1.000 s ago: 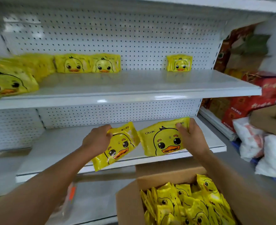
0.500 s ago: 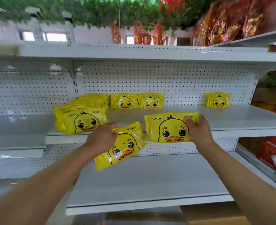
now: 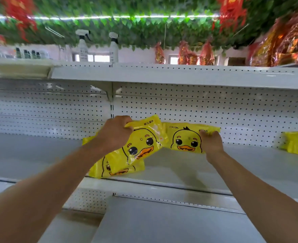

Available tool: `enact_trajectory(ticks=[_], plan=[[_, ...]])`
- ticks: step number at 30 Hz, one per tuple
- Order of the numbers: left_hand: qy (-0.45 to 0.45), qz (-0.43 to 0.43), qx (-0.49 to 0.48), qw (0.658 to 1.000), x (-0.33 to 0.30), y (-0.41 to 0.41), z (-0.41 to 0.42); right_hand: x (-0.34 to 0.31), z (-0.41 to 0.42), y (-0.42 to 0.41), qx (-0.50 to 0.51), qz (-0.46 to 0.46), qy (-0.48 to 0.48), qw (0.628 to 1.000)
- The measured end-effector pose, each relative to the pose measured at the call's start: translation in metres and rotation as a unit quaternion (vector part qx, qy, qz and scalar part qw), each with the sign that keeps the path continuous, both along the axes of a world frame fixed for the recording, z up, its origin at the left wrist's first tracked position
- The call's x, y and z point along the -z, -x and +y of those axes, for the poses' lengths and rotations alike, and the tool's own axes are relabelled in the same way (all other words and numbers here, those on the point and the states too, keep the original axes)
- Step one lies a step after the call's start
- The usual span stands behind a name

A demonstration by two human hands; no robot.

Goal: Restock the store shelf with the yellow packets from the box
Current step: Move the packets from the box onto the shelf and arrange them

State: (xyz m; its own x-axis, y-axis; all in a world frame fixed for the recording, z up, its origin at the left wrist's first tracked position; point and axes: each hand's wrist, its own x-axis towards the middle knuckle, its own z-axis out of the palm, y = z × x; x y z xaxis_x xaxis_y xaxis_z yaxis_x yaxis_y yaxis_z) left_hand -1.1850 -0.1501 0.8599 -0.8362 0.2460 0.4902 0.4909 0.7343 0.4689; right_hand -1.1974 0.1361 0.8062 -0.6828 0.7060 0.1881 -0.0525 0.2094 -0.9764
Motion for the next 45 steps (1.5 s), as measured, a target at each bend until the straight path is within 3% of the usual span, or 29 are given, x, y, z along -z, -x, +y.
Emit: enact_trajectory(ticks=[8,15,18,22,31,38,45], plan=[[-0.021,-0.016,-0.065,0.998,-0.02,0.064,-0.003,0.014,-0.01,0.126,-0.05,-0.029,0.004,0.998],[0.003,-0.029,-0.087,0.996,-0.024,0.102,0.004,0.031,-0.021,0.173,-0.033,-0.05,-0.011,0.998],[0.006,-0.023,-0.08,0.997,-0.025,0.11,0.007,0.036,-0.024,0.174,-0.015,-0.06,-0.03,0.998],[0.019,0.008,-0.042,0.999,-0.027,0.114,0.016,0.033,-0.019,0.166,0.004,-0.033,-0.149,0.988],[0.023,0.012,0.039,0.999,-0.025,0.138,0.07,0.006,0.035,0.117,-0.032,-0.084,-0.367,0.926],[0.17,-0.039,0.094,0.98,-0.005,0.171,0.129,0.0,0.083,0.081,-0.042,-0.166,-0.383,0.908],[0.222,-0.081,0.097,0.967,0.029,0.202,0.16,0.005,0.093,0.076,-0.055,-0.177,-0.397,0.899]])
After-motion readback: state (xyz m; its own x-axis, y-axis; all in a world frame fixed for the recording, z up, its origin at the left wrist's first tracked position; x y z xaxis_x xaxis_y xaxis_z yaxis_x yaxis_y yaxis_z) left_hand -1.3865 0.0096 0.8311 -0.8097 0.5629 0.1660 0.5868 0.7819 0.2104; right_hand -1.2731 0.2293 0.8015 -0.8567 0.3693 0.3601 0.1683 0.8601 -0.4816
